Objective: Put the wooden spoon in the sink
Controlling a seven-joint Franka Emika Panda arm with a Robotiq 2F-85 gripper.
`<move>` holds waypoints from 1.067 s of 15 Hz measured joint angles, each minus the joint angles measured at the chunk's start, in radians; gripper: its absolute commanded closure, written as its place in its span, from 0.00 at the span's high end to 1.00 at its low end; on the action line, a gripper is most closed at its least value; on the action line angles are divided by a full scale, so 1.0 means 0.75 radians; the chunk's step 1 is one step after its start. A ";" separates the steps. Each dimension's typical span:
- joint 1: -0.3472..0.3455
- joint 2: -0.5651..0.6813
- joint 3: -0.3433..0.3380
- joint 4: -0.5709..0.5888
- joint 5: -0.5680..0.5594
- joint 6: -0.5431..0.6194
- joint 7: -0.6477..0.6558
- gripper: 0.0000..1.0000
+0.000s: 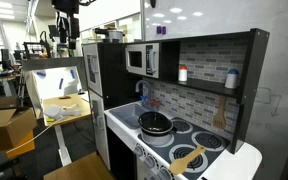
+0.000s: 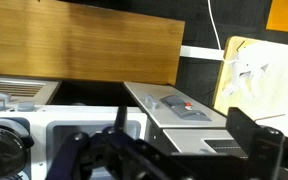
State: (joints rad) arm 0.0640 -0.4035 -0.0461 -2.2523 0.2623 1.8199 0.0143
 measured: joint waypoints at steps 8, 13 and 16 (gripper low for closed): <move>0.000 -0.001 0.000 0.000 0.000 0.001 0.000 1.00; -0.004 0.000 0.002 -0.002 -0.003 0.002 -0.002 1.00; -0.025 0.010 -0.002 -0.020 -0.031 0.021 -0.020 1.00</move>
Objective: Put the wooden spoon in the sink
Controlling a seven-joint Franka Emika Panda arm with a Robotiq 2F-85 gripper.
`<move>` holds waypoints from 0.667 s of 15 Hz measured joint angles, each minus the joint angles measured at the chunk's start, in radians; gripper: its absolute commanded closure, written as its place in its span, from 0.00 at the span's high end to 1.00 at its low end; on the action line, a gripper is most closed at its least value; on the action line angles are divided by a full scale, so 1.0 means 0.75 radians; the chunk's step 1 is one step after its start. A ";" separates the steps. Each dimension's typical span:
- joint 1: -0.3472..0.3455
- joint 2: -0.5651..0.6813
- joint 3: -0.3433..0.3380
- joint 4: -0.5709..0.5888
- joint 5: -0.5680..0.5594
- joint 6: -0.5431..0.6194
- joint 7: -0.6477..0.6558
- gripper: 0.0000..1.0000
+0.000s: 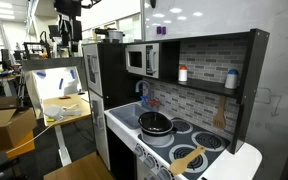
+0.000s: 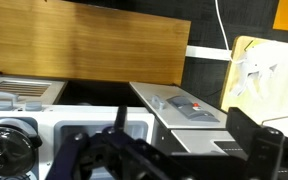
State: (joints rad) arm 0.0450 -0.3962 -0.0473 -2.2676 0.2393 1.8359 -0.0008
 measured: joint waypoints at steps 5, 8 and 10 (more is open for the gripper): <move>-0.051 0.045 -0.022 -0.044 -0.071 0.075 -0.047 1.00; -0.073 0.064 -0.035 -0.073 -0.116 0.121 -0.055 1.00; -0.089 0.073 -0.046 -0.093 -0.145 0.153 -0.057 1.00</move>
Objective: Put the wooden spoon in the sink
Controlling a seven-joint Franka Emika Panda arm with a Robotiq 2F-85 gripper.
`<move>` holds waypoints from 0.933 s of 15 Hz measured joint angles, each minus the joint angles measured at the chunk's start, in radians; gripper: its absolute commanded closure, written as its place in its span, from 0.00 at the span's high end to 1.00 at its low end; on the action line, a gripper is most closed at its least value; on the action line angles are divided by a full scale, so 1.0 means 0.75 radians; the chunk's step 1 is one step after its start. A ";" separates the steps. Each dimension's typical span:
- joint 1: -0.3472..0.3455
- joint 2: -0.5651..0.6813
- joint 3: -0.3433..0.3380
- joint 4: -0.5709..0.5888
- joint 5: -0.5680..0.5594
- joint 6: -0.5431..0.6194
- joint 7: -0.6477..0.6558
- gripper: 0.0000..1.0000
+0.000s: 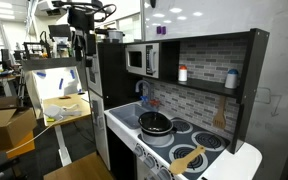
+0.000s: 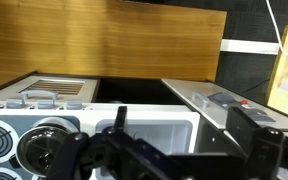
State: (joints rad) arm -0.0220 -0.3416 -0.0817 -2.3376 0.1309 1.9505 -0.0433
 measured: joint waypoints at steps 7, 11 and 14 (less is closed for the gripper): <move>-0.090 0.049 -0.102 -0.085 -0.083 0.129 -0.071 1.00; -0.138 0.115 -0.153 -0.093 -0.097 0.176 -0.080 1.00; -0.138 0.121 -0.150 -0.089 -0.097 0.177 -0.078 1.00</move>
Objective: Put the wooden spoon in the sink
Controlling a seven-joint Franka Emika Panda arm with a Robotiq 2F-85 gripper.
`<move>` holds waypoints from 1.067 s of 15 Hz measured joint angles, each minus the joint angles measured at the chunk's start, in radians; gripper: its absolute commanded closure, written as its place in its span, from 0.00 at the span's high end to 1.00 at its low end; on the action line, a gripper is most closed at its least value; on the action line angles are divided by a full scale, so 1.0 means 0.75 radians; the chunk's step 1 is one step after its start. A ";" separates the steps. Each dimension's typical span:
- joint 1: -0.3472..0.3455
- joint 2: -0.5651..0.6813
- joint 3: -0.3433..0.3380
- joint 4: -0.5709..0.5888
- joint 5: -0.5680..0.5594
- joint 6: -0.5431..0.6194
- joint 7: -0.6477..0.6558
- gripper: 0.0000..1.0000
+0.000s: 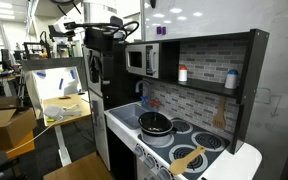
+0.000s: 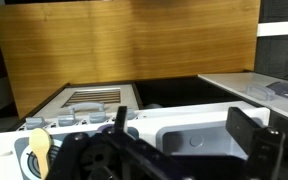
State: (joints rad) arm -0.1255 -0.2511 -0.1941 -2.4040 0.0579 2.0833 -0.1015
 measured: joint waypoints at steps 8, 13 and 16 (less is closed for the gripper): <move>-0.001 0.004 -0.007 0.001 0.000 0.002 0.000 1.00; -0.053 0.078 -0.079 0.002 0.000 0.087 -0.063 1.00; -0.082 0.139 -0.109 0.009 0.000 0.177 -0.104 1.00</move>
State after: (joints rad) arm -0.1872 -0.1471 -0.2762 -2.3973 0.0579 2.2156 -0.1794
